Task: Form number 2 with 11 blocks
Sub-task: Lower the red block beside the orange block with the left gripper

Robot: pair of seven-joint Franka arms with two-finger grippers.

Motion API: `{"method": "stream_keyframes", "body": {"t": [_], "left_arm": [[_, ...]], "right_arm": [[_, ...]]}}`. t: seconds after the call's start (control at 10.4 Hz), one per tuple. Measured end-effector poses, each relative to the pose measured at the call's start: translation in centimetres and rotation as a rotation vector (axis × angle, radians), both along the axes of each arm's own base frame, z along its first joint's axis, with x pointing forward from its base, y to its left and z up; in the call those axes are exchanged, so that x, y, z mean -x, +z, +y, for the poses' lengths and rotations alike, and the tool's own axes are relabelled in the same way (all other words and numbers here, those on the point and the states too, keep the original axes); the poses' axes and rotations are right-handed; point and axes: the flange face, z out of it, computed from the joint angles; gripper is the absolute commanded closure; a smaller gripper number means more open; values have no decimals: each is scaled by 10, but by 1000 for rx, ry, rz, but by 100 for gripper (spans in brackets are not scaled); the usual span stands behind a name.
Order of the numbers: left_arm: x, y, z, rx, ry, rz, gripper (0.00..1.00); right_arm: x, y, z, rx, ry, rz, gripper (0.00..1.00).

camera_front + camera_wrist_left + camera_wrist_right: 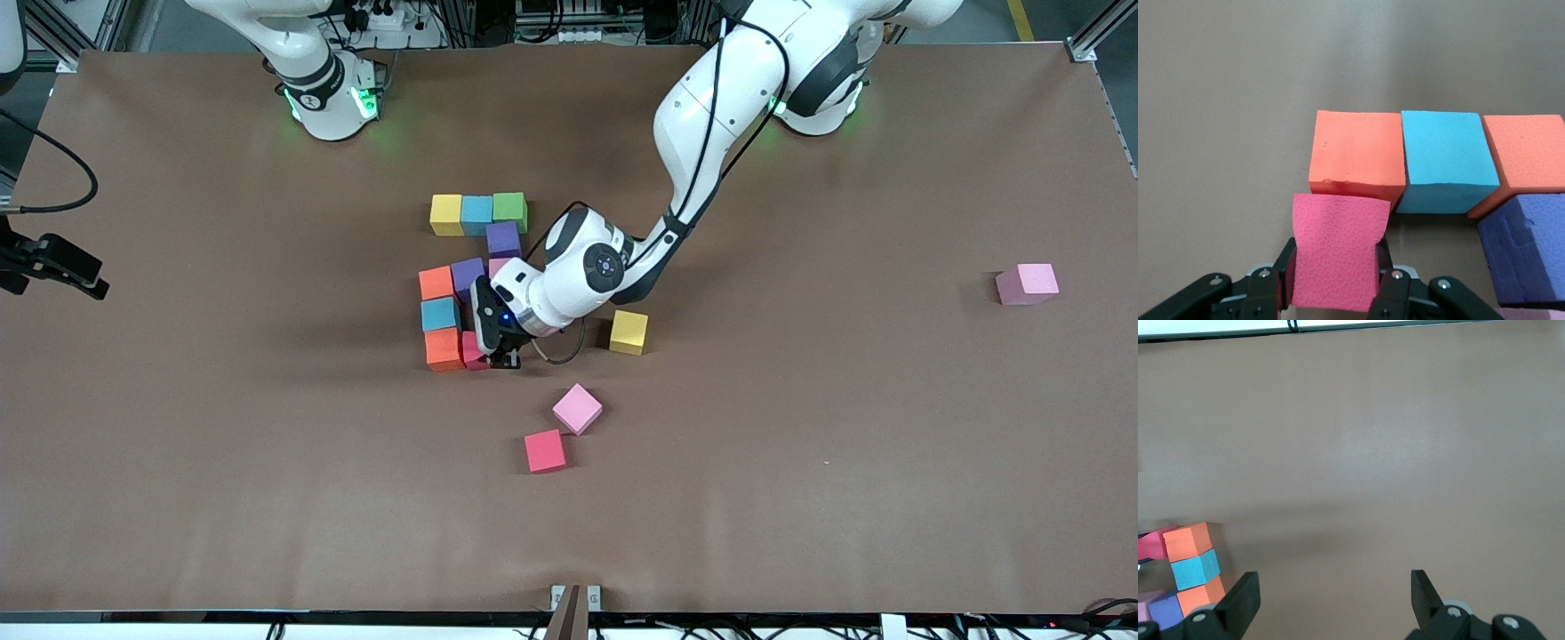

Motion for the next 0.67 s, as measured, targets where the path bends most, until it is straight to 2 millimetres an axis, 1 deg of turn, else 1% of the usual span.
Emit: {"method": "stream_keyframes", "body": {"t": [0.38,0.67], "left_arm": [[0,0,0,2,2,-2,93],[1,0,-1,4,3,-3,93]], "right_arm": [[-1,0,0,0,0,-2,0],[-1,9,0,2,-1,-21,0]]}}
